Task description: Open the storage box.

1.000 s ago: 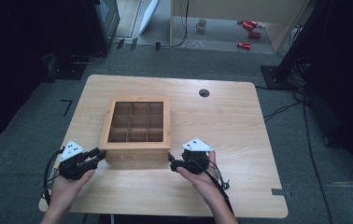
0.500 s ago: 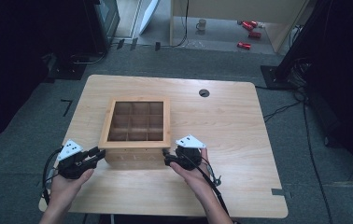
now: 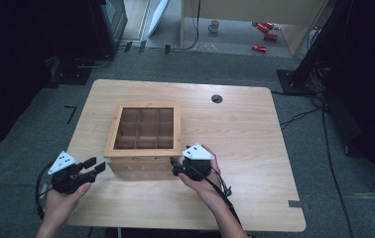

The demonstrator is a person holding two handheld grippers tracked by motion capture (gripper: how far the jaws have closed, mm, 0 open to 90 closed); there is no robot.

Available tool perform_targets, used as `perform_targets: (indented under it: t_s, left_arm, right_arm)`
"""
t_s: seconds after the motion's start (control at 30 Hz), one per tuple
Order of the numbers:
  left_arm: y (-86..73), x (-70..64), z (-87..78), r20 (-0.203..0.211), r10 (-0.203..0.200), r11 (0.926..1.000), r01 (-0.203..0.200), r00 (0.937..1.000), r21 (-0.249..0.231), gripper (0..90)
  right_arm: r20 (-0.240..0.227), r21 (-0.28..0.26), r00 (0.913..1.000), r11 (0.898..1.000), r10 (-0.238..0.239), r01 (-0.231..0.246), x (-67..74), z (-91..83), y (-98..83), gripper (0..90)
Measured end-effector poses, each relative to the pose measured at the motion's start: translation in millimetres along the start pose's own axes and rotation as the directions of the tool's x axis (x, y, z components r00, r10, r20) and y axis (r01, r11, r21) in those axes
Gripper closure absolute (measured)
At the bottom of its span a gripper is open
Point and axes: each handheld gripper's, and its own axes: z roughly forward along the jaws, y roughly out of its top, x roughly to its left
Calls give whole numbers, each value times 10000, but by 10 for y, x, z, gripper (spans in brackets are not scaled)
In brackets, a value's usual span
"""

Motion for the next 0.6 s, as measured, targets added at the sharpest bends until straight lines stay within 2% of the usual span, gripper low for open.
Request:
perform_targets:
  t_s: [0.1, 0.13, 0.23, 0.27, 0.37, 0.43, 0.47, 0.53, 0.57, 0.6]
  left_arm:
    - [-99, 60, 36, -459, -177, 9975, 208, 9988, 670, 365]
    - [-99, 60, 36, -459, -177, 9975, 208, 9988, 670, 323]
    - [-157, 131, 86, -778, -496, 9930, 575, 9957, 1035, 273]
    - [-196, 162, 127, -1074, -515, 9896, 652, 9929, 1286, 250]
    - [-258, 178, 202, -1600, -234, 9833, 516, 9868, 1745, 227]
    - [-279, 181, 222, -1688, -196, 9813, 513, 9854, 1853, 213]
    - [-320, 178, 255, -1791, -247, 9774, 614, 9835, 2024, 204]
    - [-341, 164, 268, -1888, -160, 9778, 548, 9819, 2021, 184]
    - [-350, 134, 285, -1999, 130, 9773, 299, 9797, 2098, 173]
    - [-350, 134, 285, -1999, 130, 9773, 299, 9797, 2098, 159]
  right_arm:
    - [44, -194, 10000, 9998, -89, 90, 6, -17, 34, 325]
    - [44, -194, 10000, 9998, -89, 90, 6, -17, 34, 325]
    - [77, -313, 9998, 9994, -156, 159, 5, -34, 67, 324]
    - [89, -385, 9997, 9990, -240, 243, 3, -46, 91, 323]
    - [116, -547, 9992, 9977, -384, 390, -7, -62, 134, 317]
    - [106, -661, 9989, 9968, -451, 457, -17, -73, 170, 312]
    - [101, -719, 9986, 9961, -510, 516, -24, -76, 190, 310]
    - [89, -766, 9984, 9955, -555, 560, -30, -80, 210, 306]
    - [70, -876, 9981, 9942, -617, 621, -48, -80, 251, 294]
    - [70, -876, 9981, 9942, -617, 621, -48, -80, 251, 294]
